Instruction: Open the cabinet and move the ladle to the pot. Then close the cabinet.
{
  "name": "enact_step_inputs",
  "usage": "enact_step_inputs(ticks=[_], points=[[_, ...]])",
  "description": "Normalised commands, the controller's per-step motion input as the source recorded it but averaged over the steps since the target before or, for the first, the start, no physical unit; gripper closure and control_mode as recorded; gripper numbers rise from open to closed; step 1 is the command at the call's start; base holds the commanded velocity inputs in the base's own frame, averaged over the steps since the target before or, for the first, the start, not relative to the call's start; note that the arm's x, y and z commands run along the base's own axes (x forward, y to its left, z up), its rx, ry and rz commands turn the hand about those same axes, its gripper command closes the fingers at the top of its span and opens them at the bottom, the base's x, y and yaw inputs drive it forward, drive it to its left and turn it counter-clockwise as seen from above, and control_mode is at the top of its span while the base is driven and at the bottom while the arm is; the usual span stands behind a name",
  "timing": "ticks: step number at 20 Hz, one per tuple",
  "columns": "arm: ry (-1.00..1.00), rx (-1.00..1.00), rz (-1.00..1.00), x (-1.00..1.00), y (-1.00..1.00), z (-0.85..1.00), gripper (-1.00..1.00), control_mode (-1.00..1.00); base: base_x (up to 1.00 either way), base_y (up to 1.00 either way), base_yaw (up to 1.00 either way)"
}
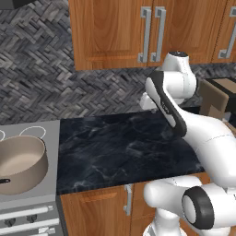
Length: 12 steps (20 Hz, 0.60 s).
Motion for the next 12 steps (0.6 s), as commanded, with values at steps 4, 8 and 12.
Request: enact_step_inputs(ticks=[4,8,12], points=[[-0.01,-0.01,0.0,-0.3,0.11,-0.01,-1.0,-1.0,0.0,0.0,0.0],[-0.22,-0.01,-0.04,-0.53,0.01,0.27,-1.0,-1.0,0.0,0.0,0.0],[-0.14,0.0,-0.05,-0.04,-0.08,0.8,-1.0,-1.0,0.0,0.0,0.0]])
